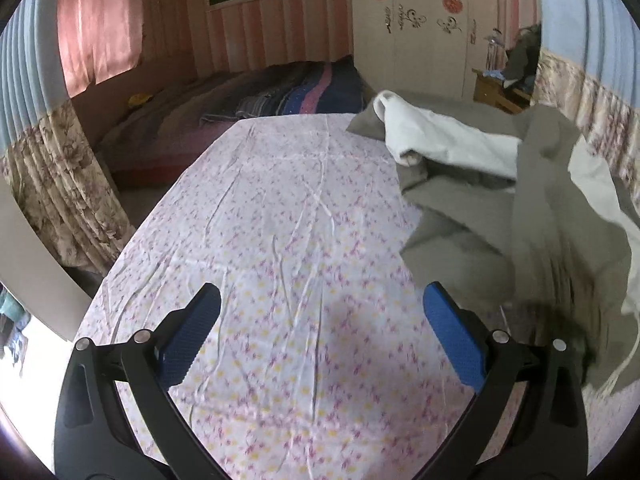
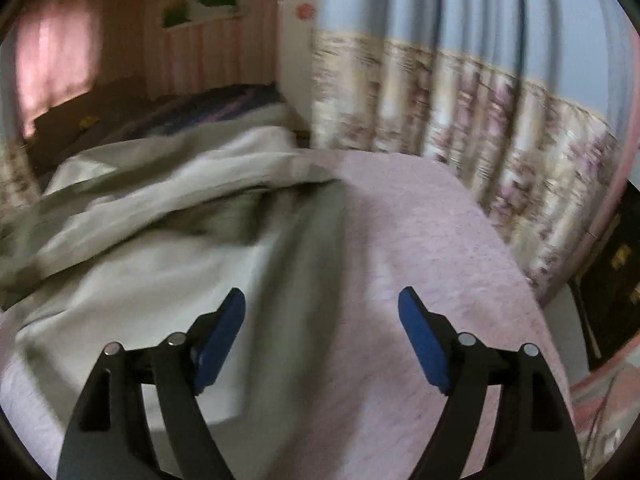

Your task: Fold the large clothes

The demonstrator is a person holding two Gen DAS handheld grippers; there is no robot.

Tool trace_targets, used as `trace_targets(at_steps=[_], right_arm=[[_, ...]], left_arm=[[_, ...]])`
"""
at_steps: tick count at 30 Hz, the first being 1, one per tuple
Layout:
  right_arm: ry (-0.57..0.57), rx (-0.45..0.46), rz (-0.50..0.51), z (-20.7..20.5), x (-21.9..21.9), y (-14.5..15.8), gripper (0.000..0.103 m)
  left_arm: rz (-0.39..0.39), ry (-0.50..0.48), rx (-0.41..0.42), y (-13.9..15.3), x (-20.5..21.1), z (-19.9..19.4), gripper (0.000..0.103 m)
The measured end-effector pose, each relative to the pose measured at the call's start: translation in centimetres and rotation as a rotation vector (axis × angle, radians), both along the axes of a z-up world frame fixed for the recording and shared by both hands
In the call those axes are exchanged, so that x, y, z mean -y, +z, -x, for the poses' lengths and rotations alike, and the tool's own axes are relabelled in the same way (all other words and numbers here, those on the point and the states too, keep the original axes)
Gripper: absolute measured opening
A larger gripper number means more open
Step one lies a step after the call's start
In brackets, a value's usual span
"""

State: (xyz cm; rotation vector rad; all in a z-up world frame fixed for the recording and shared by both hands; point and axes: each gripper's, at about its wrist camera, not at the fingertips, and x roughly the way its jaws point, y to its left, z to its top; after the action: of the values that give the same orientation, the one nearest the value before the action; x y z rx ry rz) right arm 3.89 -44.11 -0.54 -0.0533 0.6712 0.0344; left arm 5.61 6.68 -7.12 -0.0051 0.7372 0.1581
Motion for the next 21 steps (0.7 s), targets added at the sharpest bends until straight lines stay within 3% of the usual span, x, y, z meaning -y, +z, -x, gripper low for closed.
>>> trace_targets(at_steps=[8,14,16,19,21], right_arm=[[0.182,0.025,-0.067,2.1,-9.5,1.0,0.085],[0.306,0.066,0.095,1.8,-16.4,0.2,0.085],[0.319,0.057,0.1,1.4,-17.3,-0.2,0.085],[0.33,0.018,0.011,0.3,-17.9,-0.5,0.085],[0.313,-0.036,-0.118,-1.0,-18.1,-0.8,0.085]], left_arm=[[0.06,-0.033,0.025,0.1,1.5,2.1,0.1],[0.048,-0.05,0.038,0.5,1.4,3.3,0.1],[0.055,-0.041,0.041,0.5,0.9,3.4,0.1],[0.07,-0.03,0.049,0.7,0.3,3.5,0.1],[0.074,-0.026,0.054,0.8,0.1,3.4,0.1]])
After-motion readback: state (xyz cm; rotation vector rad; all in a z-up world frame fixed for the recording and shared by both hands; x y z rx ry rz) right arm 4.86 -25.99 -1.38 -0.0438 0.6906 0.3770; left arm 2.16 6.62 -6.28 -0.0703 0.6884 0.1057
